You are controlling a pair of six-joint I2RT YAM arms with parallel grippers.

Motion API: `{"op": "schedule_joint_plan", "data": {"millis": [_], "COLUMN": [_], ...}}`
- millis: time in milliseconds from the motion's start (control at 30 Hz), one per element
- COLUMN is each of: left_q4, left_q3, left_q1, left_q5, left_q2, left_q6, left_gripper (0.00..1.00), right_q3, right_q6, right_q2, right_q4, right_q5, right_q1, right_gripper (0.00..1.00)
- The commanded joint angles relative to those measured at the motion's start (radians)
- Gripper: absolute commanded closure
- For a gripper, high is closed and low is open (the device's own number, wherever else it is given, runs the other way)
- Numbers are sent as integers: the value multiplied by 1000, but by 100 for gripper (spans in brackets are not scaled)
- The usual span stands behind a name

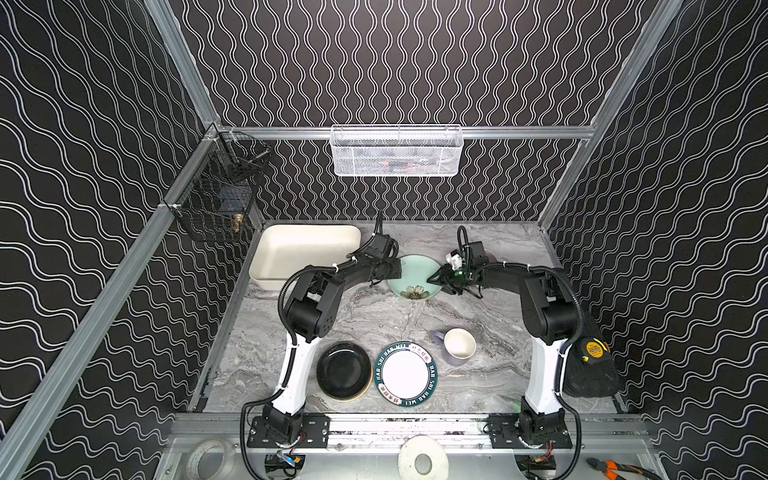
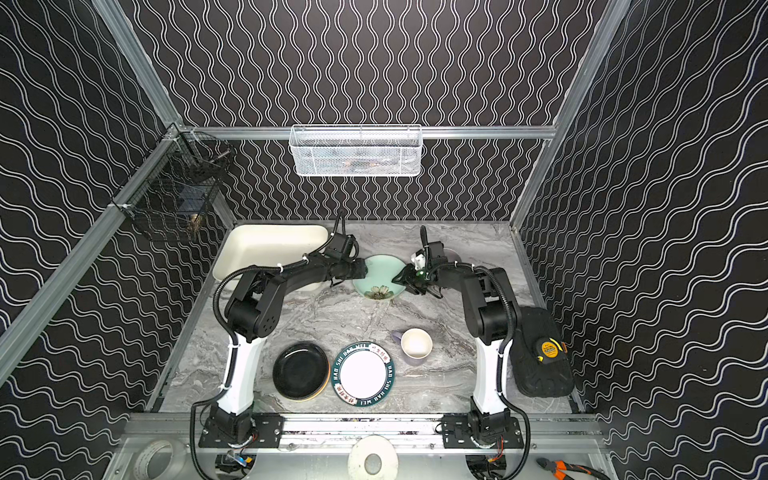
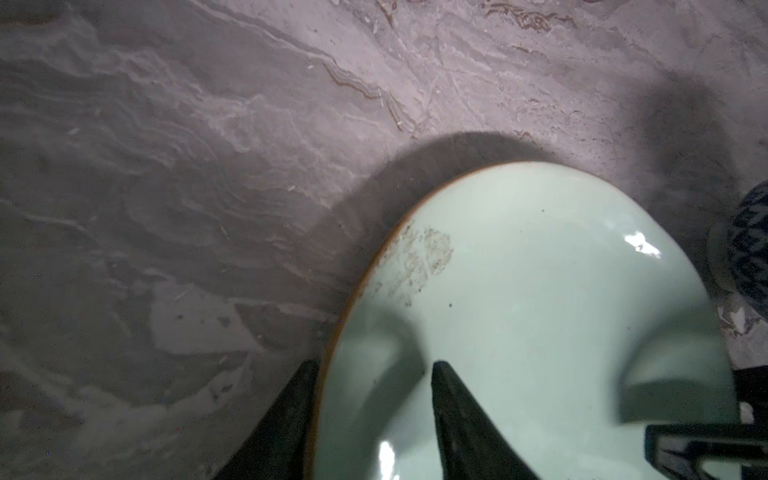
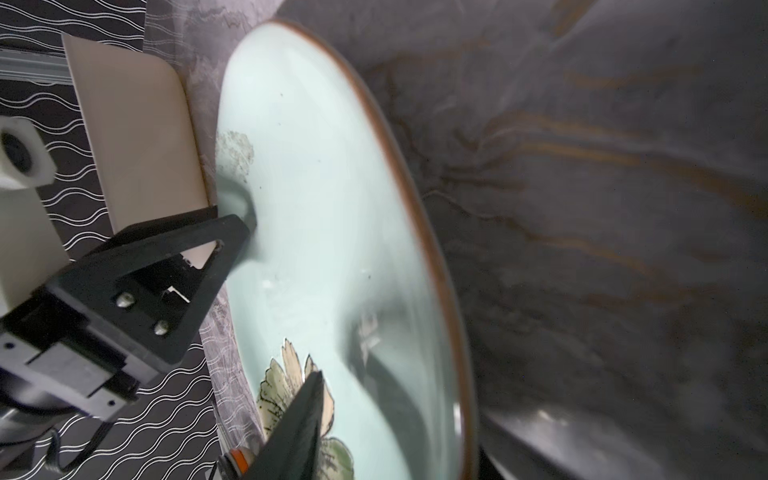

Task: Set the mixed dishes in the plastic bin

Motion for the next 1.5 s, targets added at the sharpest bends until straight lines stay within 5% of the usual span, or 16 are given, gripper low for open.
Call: {"op": "schedule_joint_plan", "data": {"millis": [0,233,800,1033,1467], "left_q4": [-154,-181,-290,-494,-557], "left_q3": [-27,-40,5,104,142], "left_q1": [-18,-21,-22,-15,58], "left_q5": [107,81,-11,-329,-477], "left_q2": [6,-46,-244,-271,-176], "left_q6": [-4,-9,-10,53,82], "left_gripper": [51,47,23,18,18], "right_q3": [-3,-13,-68,-60,-78], "right_q6": [-4,-24,66,82,29], "right_q2": [-12,-54,-115,-173,-362], "right_q4": [57,40,141,142,24], "right_q5": [-59,-29,-140,-159,-124], "right_q1": [11,7,-28,-32,-32], "right_gripper": [69,86,95,95,95]}}
